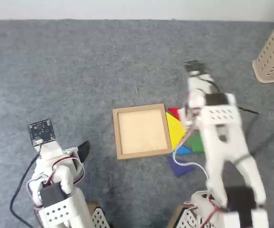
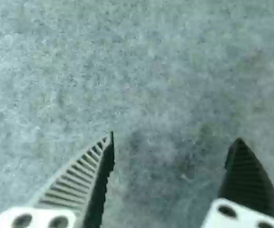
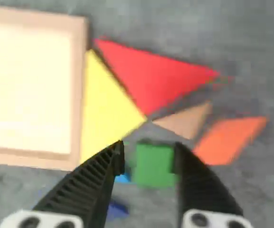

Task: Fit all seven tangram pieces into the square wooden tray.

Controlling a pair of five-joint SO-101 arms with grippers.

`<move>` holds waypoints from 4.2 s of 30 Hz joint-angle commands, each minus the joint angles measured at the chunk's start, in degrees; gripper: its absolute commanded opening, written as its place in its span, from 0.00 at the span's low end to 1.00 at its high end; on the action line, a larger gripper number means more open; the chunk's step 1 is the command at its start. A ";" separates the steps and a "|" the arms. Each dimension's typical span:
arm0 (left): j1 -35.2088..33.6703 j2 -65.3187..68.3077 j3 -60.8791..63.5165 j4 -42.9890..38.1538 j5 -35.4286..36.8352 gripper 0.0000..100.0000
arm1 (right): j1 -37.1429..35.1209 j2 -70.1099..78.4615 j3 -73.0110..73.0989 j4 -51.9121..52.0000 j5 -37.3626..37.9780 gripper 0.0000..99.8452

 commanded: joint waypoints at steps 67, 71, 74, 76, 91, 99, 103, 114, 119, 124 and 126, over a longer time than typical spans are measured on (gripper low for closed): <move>0.09 -0.70 -0.75 -0.09 -0.09 0.35 | -4.70 21.14 1.67 -11.12 -5.71 0.30; 0.09 -0.70 -0.75 -0.09 -0.09 0.35 | -3.56 21.14 1.76 -10.59 -5.54 0.30; 0.09 -0.70 -0.75 -0.09 -0.09 0.35 | -3.56 21.14 2.99 -9.36 -5.27 0.30; 0.09 -0.70 -0.75 -0.09 -0.09 0.35 | -3.56 20.62 3.96 -9.54 -5.19 0.30; 0.09 -0.70 -0.75 -0.09 -0.09 0.35 | -4.09 21.14 4.31 -9.71 -5.71 0.30; 0.09 -0.70 -0.75 -0.09 -0.09 0.35 | -6.81 20.97 4.40 -8.66 -5.36 0.22; 0.09 -0.70 -0.75 -0.09 -0.09 0.35 | -7.87 20.62 4.31 -7.78 -5.27 0.22; 0.09 -0.70 -0.75 -0.09 -0.09 0.35 | -6.55 20.44 3.69 -11.21 -0.62 0.28; 0.09 -0.70 -0.75 -0.09 -0.09 0.35 | -6.29 20.79 0.70 -10.77 2.29 0.34; 0.09 -0.70 -0.75 -0.09 -0.09 0.35 | -5.32 21.05 -2.55 -10.77 2.55 0.34; 0.09 -0.70 -0.75 -0.09 -0.09 0.35 | -5.05 21.14 -3.34 -10.77 2.64 0.34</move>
